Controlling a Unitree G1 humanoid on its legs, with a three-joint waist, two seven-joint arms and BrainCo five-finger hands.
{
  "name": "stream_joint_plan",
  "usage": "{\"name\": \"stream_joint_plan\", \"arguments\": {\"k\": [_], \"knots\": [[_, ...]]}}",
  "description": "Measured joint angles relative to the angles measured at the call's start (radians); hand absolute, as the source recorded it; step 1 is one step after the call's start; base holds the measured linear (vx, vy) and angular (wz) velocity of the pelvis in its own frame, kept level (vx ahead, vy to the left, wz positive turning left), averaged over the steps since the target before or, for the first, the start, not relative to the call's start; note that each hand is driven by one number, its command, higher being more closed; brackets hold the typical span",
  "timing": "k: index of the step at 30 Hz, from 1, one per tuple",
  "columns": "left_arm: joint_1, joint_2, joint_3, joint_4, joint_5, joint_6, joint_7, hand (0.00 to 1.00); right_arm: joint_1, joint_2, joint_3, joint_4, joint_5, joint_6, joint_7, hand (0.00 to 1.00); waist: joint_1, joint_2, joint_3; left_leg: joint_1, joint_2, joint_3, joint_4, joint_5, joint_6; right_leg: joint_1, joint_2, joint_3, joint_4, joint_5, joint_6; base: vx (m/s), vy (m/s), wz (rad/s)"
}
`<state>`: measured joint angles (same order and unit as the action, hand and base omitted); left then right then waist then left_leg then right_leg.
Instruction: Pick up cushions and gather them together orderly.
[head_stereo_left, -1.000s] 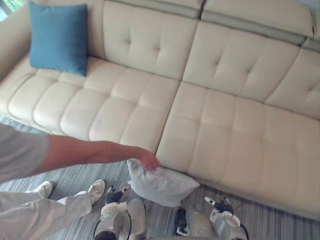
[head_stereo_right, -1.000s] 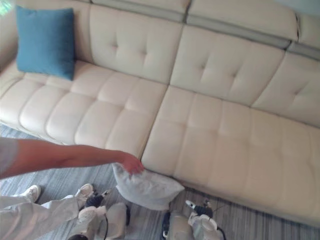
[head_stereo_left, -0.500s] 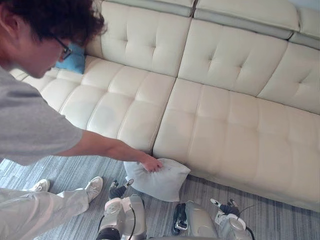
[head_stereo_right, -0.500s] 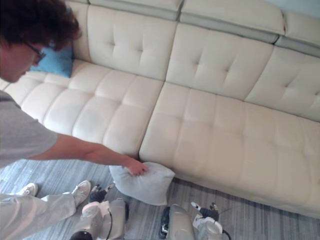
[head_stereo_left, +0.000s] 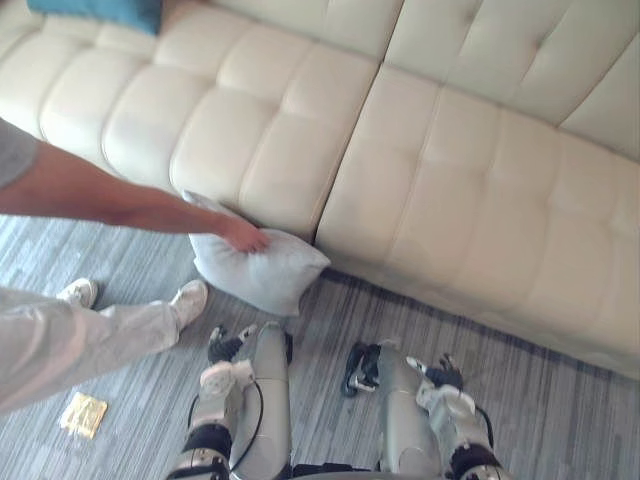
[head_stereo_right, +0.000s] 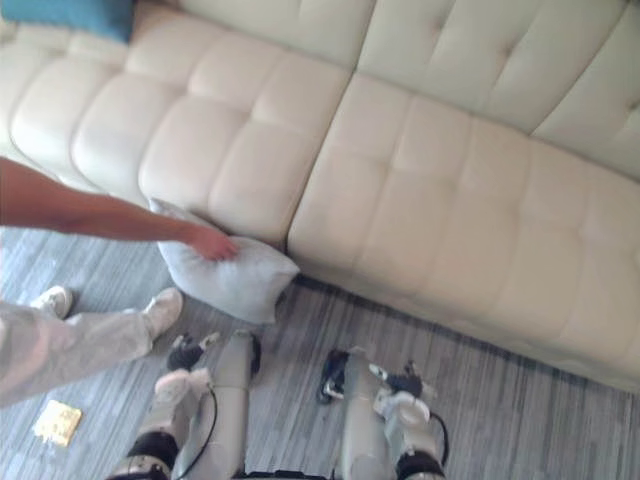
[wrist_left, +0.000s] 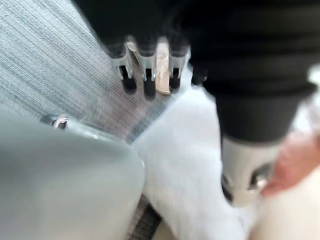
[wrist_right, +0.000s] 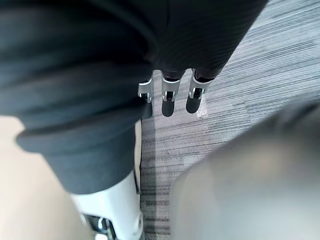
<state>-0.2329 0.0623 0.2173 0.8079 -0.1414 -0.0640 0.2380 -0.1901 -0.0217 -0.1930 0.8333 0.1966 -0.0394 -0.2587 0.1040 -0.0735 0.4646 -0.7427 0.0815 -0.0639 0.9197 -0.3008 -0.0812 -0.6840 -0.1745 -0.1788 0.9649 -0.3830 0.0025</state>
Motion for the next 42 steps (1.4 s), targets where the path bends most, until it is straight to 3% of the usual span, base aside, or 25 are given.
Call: {"name": "stream_joint_plan", "arguments": {"k": [5, 9, 22, 27, 28, 31, 34, 42], "knots": [[-0.03, -0.001, 0.0, -0.024, -0.012, -0.004, 0.016, 0.0, -0.056, 0.007, 0.042, -0.017, -0.001, -0.001, -0.019, 0.0, 0.004, 0.001, 0.046, -0.024, -0.004, -0.004, -0.007, 0.025, -0.004, -0.028, -0.003, -0.004, 0.009, 0.009, -0.002, -0.02, -0.016, 0.05], [-0.031, -0.009, -0.003, -0.031, -0.013, -0.007, 0.019, 0.0, -0.055, 0.004, 0.057, -0.019, -0.001, -0.003, -0.025, 0.0, 0.004, 0.002, 0.049, -0.015, -0.004, -0.003, -0.029, 0.031, -0.011, -0.023, -0.003, -0.006, -0.007, 0.014, -0.01, 0.06, -0.004, 0.0], [0.034, -0.038, -0.021, 0.0, 0.004, -0.01, 0.009, 0.0, 0.04, 0.005, 0.126, -0.01, -0.008, -0.008, -0.013, 0.0, 0.004, -0.002, 0.047, 0.309, -0.008, 0.022, -0.342, 0.115, -0.025, 0.278, 0.007, -0.041, -0.264, 0.07, -0.01, 0.09, -0.015, 0.04], [0.094, -0.043, -0.019, 0.054, 0.004, -0.01, -0.009, 0.0, 0.136, 0.012, 0.105, -0.001, -0.034, -0.006, 0.004, 0.0, 0.002, -0.009, -0.054, 0.409, -0.003, 0.026, -0.453, 0.142, -0.031, 0.376, 0.024, -0.061, -0.378, 0.094, -0.007, 0.14, -0.018, 0.0], [0.127, -0.05, -0.017, 0.078, 0.004, -0.01, -0.02, 0.0, 0.18, 0.023, 0.078, 0.014, -0.042, 0.001, 0.01, 0.0, 0.002, -0.008, -0.123, 0.453, 0.0, 0.027, -0.496, 0.145, -0.031, 0.421, 0.033, -0.064, -0.428, 0.103, 0.001, 0.14, 0.002, 0.0], [0.169, -0.066, -0.017, 0.112, 0.012, -0.011, -0.036, 0.0, 0.228, 0.025, 0.063, 0.022, -0.053, 0.002, 0.024, 0.0, 0.002, -0.005, -0.206, 0.533, 0.007, 0.041, -0.58, 0.162, -0.027, 0.501, 0.044, -0.064, -0.521, 0.128, 0.013, 0.18, 0.02, -0.06], [0.184, -0.079, -0.008, 0.141, 0.024, -0.01, -0.049, 0.0, 0.233, 0.026, 0.029, 0.058, -0.073, 0.007, 0.033, 0.0, 0.002, 0.006, -0.255, 0.585, 0.008, 0.053, -0.63, 0.17, -0.021, 0.555, 0.049, -0.062, -0.586, 0.151, 0.022, 0.11, 0.039, -0.08], [0.213, -0.087, -0.032, 0.164, 0.1, -0.009, -0.085, 0.0, 0.249, 0.051, 0.003, 0.087, -0.119, 0.023, 0.073, 0.0, -0.002, 0.04, -0.302, 0.662, -0.004, 0.039, -0.677, 0.194, -0.015, 0.658, 0.047, -0.089, -0.659, 0.171, 0.035, 0.04, 0.025, 0.09]]}}
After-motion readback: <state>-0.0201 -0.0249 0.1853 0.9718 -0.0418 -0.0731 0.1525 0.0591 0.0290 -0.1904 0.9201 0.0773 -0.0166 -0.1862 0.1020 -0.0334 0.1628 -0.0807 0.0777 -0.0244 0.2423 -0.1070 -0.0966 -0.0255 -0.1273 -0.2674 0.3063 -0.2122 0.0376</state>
